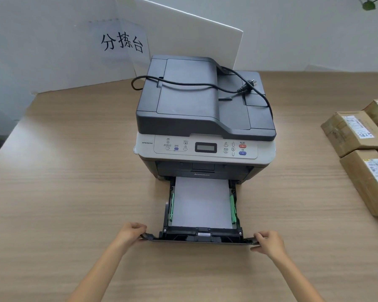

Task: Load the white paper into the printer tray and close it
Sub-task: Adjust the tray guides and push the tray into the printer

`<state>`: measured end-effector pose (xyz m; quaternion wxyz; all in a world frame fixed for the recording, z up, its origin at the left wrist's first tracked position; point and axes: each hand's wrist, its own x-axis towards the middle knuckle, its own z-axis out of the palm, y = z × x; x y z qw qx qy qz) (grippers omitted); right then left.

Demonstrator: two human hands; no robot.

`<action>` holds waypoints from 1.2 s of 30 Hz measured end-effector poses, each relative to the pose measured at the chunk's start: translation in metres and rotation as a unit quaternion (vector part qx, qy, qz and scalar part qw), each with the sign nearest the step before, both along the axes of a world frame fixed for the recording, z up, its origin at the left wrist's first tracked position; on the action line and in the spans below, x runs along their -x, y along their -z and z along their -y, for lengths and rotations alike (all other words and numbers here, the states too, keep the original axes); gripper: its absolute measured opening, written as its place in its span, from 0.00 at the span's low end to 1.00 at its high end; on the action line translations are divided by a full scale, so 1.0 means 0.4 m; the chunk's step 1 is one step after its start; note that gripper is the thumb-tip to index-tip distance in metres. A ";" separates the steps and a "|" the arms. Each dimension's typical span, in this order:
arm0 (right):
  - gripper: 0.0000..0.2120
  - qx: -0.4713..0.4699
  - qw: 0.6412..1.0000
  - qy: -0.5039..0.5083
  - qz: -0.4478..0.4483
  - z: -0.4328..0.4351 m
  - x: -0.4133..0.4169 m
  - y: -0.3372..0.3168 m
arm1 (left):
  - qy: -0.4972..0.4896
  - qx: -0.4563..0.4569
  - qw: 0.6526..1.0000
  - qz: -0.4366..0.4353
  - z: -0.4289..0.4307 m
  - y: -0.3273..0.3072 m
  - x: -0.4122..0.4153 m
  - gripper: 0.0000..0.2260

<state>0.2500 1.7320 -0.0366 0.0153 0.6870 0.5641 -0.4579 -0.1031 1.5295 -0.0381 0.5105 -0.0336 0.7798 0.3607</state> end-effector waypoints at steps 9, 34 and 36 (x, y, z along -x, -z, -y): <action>0.13 0.011 1.000 0.024 -0.004 -0.021 0.009 0.032 | -0.107 -0.043 0.993 0.023 0.005 0.026 0.003 0.08; 0.38 -0.133 0.974 -0.065 -0.171 -0.244 0.204 -0.077 | 0.219 -0.150 0.936 -0.232 -0.273 -0.038 0.187 0.36; 0.34 -0.132 0.974 -0.052 -0.179 -0.252 0.210 -0.068 | 0.216 -0.150 0.934 -0.243 -0.286 -0.034 0.192 0.30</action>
